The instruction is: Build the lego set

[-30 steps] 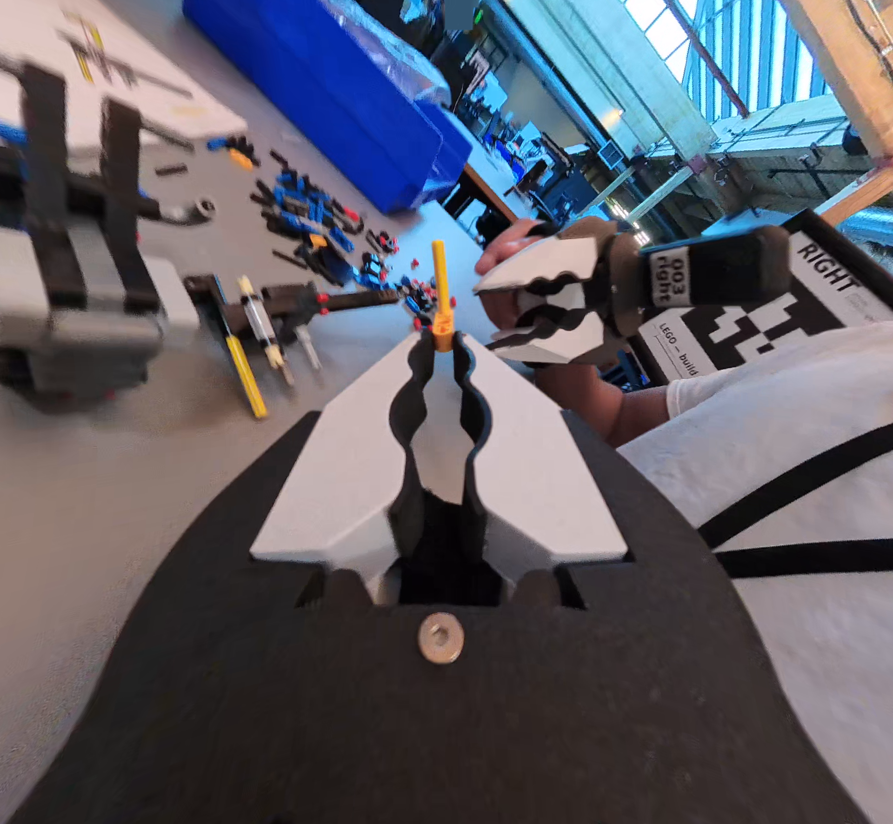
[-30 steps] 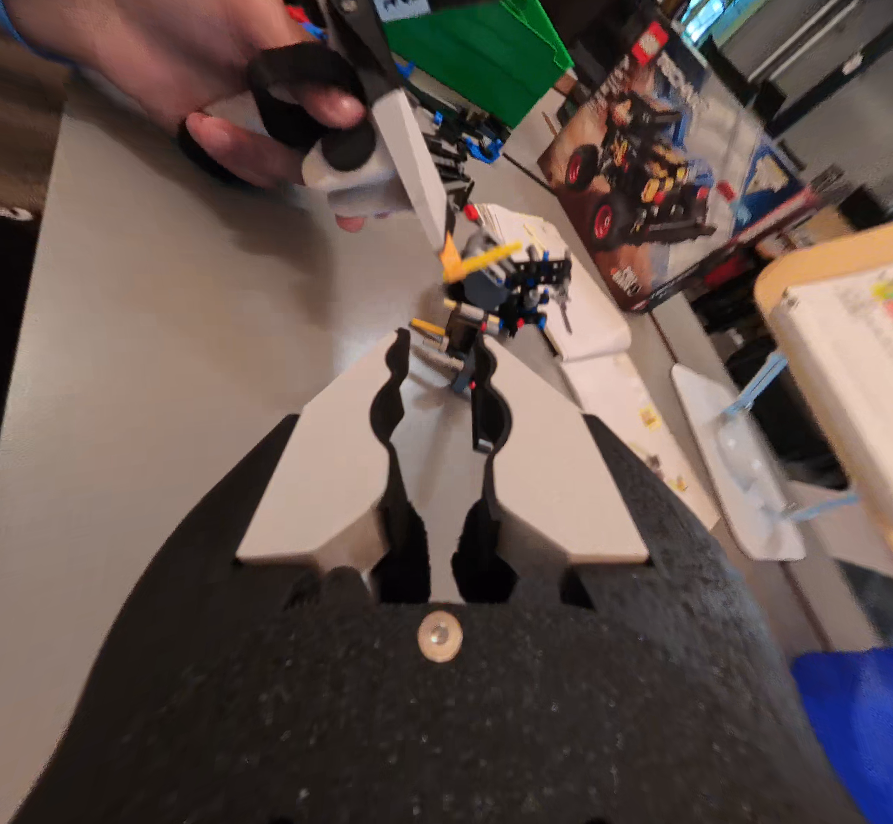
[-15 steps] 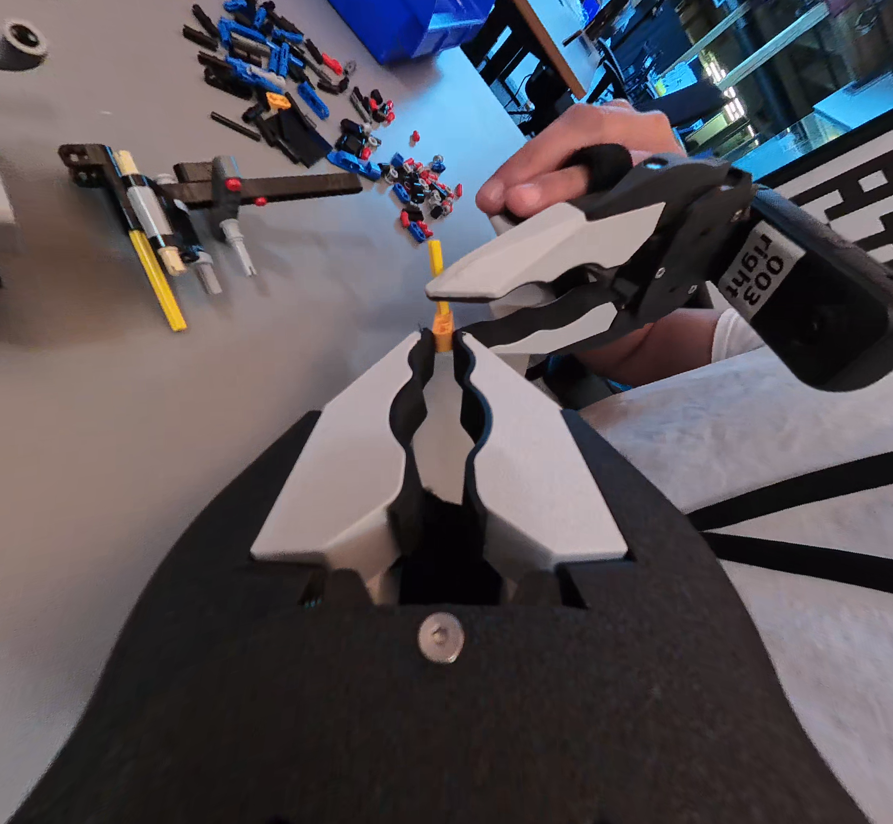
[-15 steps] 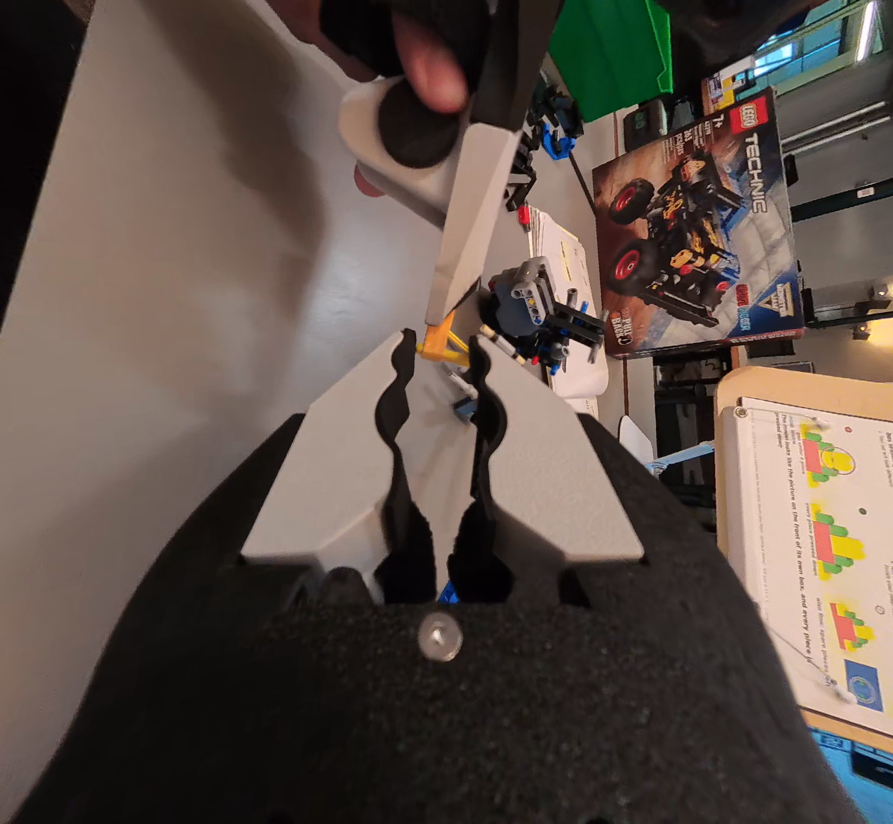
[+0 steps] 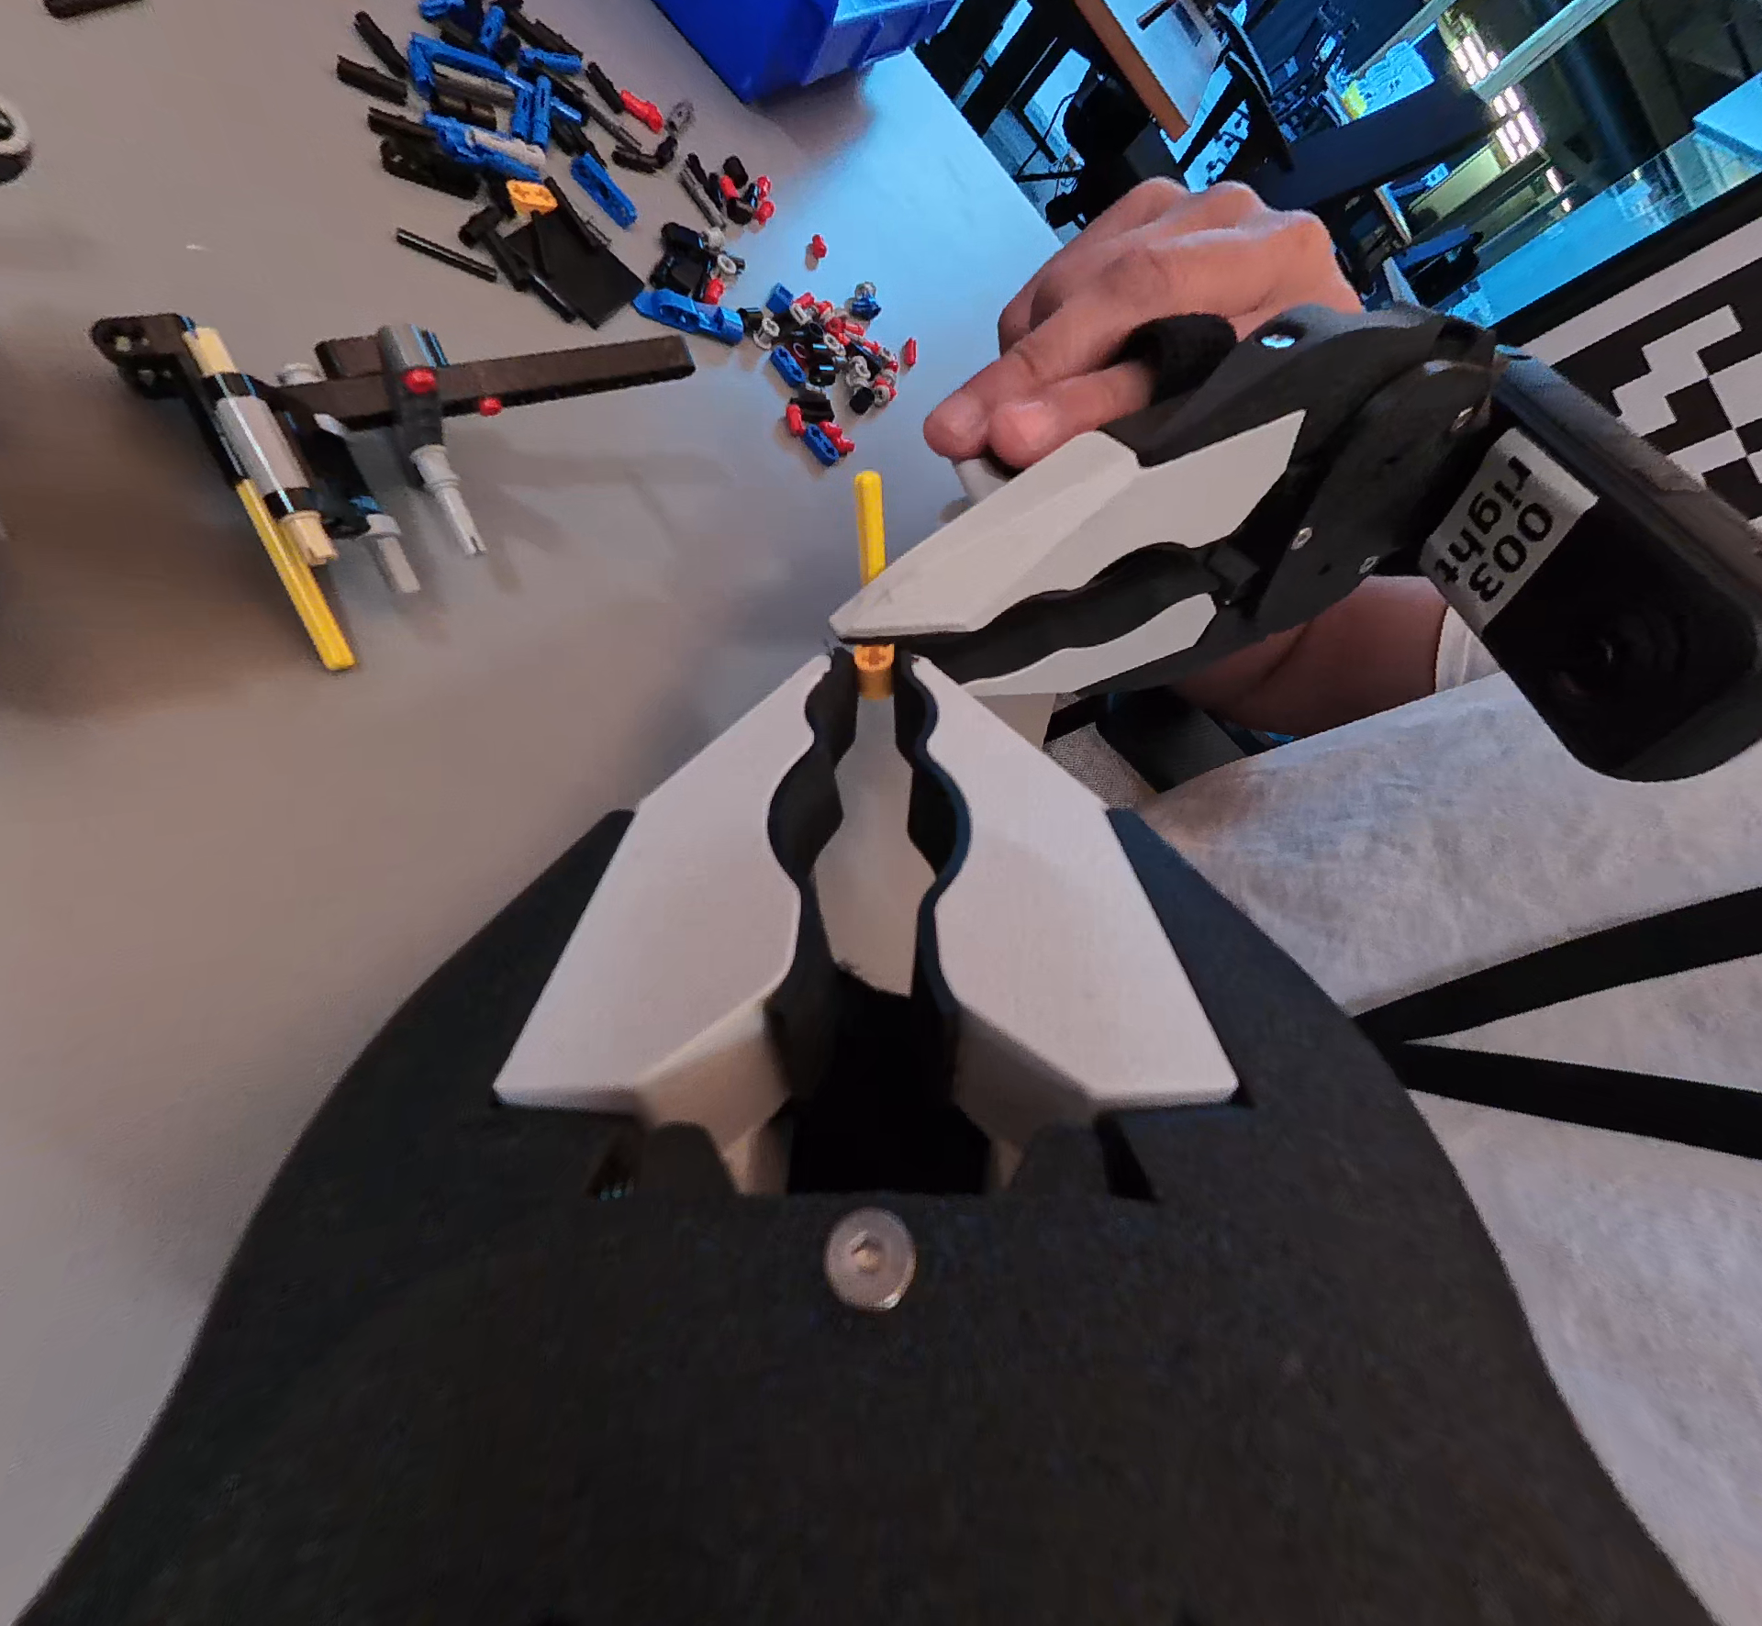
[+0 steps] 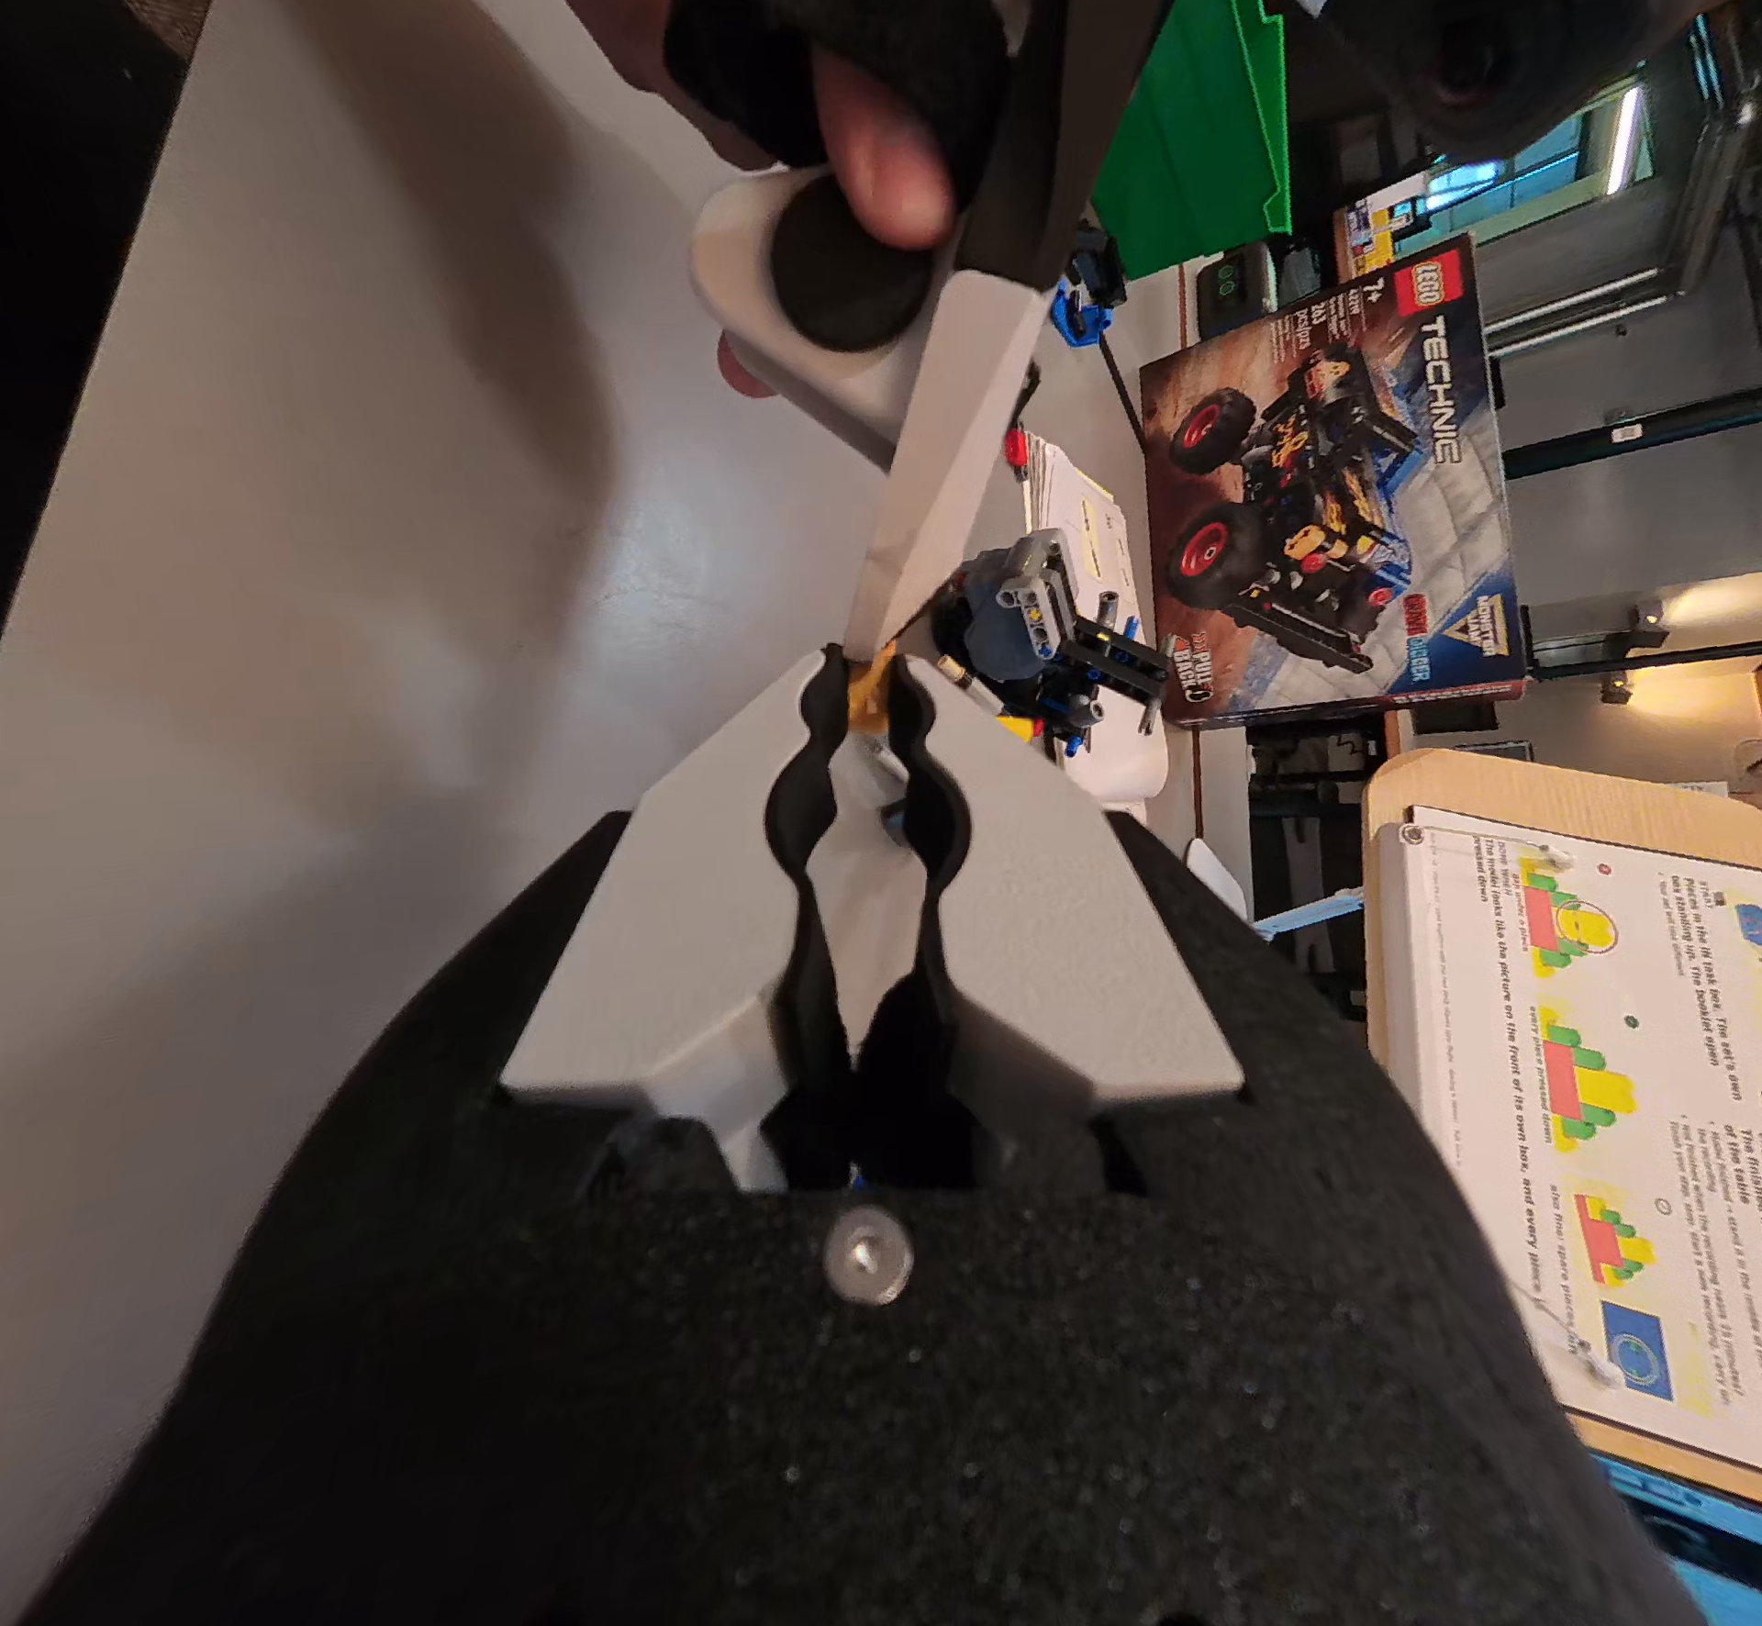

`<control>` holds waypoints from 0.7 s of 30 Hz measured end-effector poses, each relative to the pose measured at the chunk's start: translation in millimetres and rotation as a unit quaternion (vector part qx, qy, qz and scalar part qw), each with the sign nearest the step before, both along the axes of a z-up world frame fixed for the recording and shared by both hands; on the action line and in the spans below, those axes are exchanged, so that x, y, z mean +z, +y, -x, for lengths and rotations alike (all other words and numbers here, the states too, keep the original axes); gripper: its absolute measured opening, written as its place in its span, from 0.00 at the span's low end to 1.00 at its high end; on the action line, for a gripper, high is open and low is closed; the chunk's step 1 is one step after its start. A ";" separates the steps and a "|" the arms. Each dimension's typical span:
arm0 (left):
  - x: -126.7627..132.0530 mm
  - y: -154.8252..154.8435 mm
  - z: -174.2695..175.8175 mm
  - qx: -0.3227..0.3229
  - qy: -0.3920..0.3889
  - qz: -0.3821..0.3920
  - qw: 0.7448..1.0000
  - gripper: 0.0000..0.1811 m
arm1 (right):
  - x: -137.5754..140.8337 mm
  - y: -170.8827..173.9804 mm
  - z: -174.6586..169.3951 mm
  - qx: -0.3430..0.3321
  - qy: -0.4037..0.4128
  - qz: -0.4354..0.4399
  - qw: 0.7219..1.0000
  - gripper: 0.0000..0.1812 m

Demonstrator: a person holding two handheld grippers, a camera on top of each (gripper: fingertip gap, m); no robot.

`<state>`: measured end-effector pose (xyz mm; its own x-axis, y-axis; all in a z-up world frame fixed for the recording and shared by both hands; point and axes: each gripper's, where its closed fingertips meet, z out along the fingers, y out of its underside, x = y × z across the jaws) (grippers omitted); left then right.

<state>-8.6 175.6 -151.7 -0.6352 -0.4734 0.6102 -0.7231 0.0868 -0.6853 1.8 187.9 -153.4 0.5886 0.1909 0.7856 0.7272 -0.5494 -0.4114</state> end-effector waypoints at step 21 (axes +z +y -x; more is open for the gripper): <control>-14.1 9.3 2.1 -0.013 0.015 -0.038 0.999 0.03 | -16.0 7.2 3.3 0.022 -0.041 0.034 0.998 0.07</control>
